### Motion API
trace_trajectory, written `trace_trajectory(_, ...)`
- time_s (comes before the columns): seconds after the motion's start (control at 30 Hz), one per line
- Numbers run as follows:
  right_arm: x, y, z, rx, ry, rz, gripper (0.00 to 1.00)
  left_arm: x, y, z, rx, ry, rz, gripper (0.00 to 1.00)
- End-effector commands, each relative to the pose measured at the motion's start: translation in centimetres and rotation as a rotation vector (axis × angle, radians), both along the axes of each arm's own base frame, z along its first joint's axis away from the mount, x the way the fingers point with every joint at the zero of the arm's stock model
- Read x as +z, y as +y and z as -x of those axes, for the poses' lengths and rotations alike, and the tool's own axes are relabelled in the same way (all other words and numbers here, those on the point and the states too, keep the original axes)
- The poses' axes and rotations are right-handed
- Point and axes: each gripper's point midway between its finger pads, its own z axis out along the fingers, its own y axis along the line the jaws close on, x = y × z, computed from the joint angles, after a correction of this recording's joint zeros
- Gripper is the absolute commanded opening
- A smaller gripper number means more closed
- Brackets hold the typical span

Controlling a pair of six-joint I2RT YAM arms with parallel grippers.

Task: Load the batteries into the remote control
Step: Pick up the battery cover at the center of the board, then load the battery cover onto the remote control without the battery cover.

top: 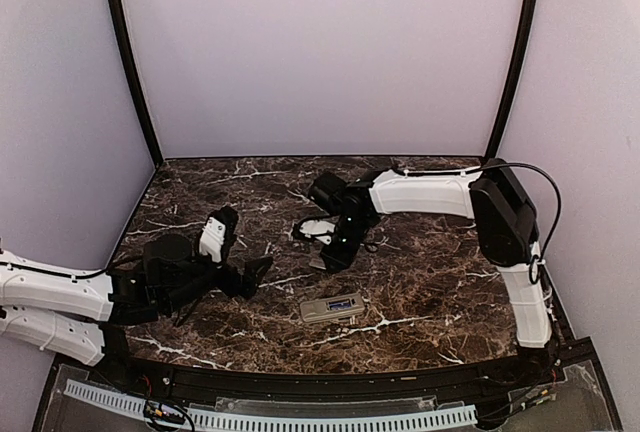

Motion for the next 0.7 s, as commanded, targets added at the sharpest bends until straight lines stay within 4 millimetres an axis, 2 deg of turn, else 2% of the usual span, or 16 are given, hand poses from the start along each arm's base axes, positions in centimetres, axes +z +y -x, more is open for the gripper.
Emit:
trace_trajectory(0.0,4.1,-1.3,2.4,0.146,-0.027,-0.041,0.06,-2.7,-1.1,1.3,-0.099,0.028,-0.053,0.99)
trace_trajectory(0.1,4.6,-3.1,4.7,0.259,-0.008,-0.051,0.07,-4.2,-2.5,2.3,-0.174,0.025,-0.105,0.99)
trace_trajectory(0.23,5.2,-5.0,7.6,0.353,0.049,-0.046,0.11,-5.2,-2.9,2.5,-0.176,0.058,-0.056,0.99)
trace_trajectory(0.4,3.9,-6.6,9.3,0.443,0.030,0.108,0.12,-6.5,-2.7,2.7,-0.161,0.099,0.003,0.99)
trace_trajectory(0.5,3.6,-6.6,9.9,0.513,0.007,0.139,0.13,-7.2,-2.3,2.5,-0.135,0.103,0.007,0.99)
trace_trajectory(0.67,4.2,-5.1,9.9,0.570,-0.023,0.169,0.12,-7.5,-1.5,2.4,-0.105,0.092,0.000,0.99)
